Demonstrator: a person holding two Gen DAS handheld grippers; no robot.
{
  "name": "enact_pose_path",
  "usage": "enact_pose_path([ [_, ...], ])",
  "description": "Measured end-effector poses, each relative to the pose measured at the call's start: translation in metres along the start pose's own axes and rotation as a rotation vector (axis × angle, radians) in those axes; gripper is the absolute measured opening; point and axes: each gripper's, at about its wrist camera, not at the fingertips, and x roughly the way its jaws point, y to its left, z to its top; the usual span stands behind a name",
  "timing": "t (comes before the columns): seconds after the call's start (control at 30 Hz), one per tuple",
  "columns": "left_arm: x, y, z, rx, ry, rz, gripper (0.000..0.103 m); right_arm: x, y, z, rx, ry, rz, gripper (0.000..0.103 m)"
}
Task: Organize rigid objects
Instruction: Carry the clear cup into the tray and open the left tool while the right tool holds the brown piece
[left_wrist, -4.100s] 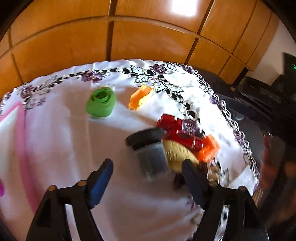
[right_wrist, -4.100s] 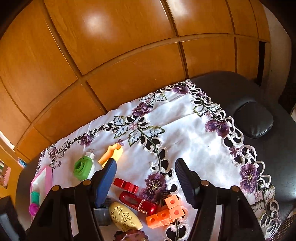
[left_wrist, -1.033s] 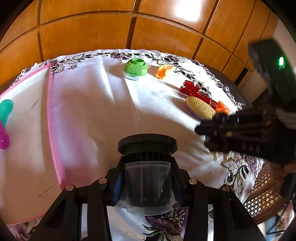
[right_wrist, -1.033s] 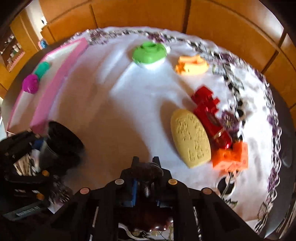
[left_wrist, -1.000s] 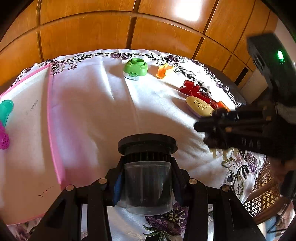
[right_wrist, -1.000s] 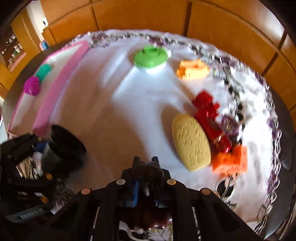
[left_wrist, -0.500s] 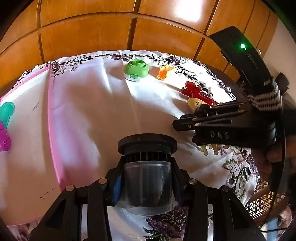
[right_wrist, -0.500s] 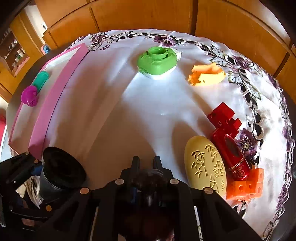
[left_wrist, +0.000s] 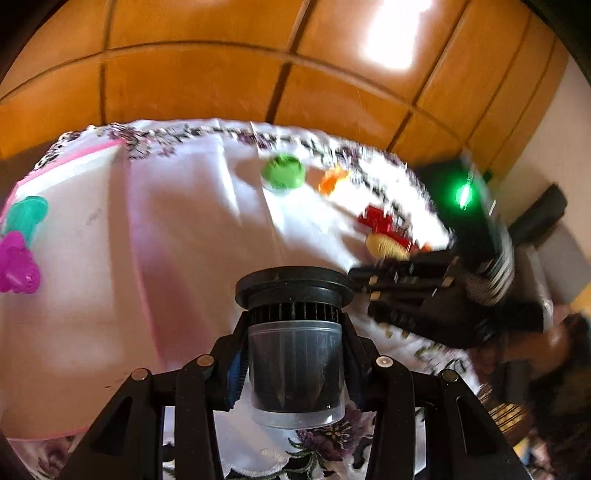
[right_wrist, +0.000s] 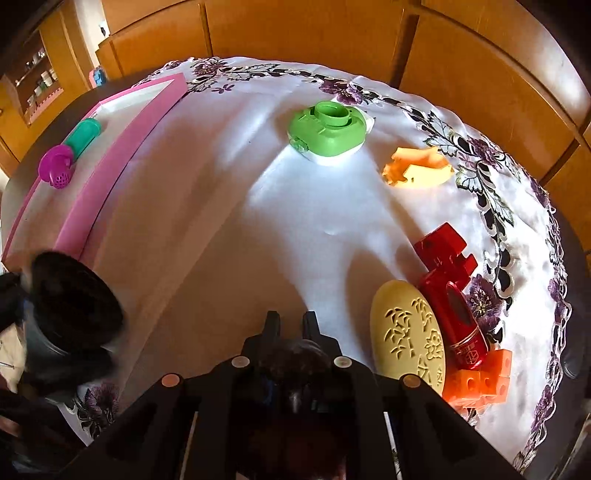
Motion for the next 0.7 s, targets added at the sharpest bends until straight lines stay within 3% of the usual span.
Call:
enact_pose_path([
  [0.13,-0.038,0.022,0.018,-0.064,-0.099,0.008,0.044,-0.001,-0.001,0.000,-0.006,-0.002,-0.004,0.011],
  [0.33,-0.079,0.095,0.039,-0.226,-0.193,0.141,0.044,-0.003,0.001,-0.001,-0.025,-0.005,-0.015,0.011],
  [0.57,-0.074,0.162,0.047,-0.354,-0.154,0.247,0.044,-0.004,0.003,-0.001,-0.029,-0.005,-0.019,0.011],
  [0.7,-0.060,0.166,0.062,-0.327,-0.140,0.250,0.044,-0.003,0.004,-0.001,-0.029,-0.005,-0.020,0.011],
])
